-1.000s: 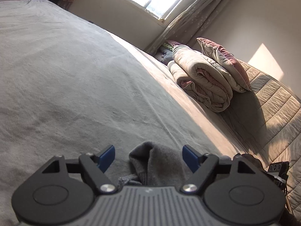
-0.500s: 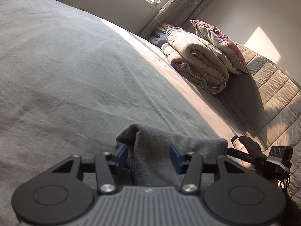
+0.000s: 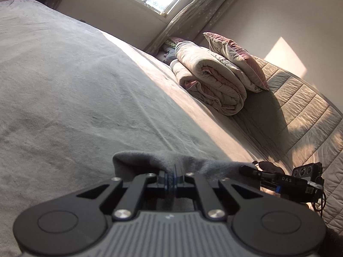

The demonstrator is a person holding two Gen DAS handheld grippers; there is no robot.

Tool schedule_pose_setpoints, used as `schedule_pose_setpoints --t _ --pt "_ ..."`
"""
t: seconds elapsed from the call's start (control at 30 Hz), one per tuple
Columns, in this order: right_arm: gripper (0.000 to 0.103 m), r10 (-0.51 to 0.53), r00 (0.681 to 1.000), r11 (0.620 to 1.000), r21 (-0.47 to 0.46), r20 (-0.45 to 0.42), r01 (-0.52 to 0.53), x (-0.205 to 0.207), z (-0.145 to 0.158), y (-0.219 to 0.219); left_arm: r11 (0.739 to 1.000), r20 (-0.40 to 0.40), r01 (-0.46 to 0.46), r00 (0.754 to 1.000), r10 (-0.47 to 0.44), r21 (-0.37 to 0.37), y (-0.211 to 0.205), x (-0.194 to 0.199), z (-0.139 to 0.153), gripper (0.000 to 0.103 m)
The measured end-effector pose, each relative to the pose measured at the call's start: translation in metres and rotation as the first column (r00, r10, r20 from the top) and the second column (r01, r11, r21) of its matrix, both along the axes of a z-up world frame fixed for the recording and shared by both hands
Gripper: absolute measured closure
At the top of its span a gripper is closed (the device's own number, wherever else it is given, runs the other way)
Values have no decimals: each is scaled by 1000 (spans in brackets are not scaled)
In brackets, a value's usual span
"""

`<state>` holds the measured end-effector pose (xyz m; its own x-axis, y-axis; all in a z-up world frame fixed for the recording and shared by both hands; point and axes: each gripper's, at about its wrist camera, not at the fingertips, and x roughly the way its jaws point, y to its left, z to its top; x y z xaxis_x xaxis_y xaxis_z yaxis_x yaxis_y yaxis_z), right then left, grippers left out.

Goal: Fold clothes
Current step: 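Lower the fold onto the bundle with both grippers and open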

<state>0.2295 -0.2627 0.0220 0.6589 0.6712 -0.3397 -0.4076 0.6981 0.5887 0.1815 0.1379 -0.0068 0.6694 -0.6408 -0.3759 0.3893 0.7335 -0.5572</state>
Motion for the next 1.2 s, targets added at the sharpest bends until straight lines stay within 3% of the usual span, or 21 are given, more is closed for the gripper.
schedule_pose_setpoints --t 0.2,0.37,0.6,0.7,0.9,1.2 --pt "91 30 995 1000 6 91 -31 -48 46 -2 999 140 32 990 -26 -41 0 -61 37 98" --pt "91 43 985 999 19 169 -47 -98 75 -2 995 213 22 977 -1 -95 9 -118 59 98" --pt "91 18 981 994 101 194 -38 -150 83 -20 982 212 38 977 2 -185 28 -179 60 98" --pt "91 18 980 991 128 196 -43 -166 83 -25 981 205 54 979 -14 -189 30 -192 58 98" --pt "91 9 985 992 124 173 -31 -169 76 -22 978 159 43 987 -10 -204 29 -186 52 98" --pt "91 -26 997 996 85 69 20 -108 66 -10 963 -77 -53 996 34 -263 30 -99 37 98"
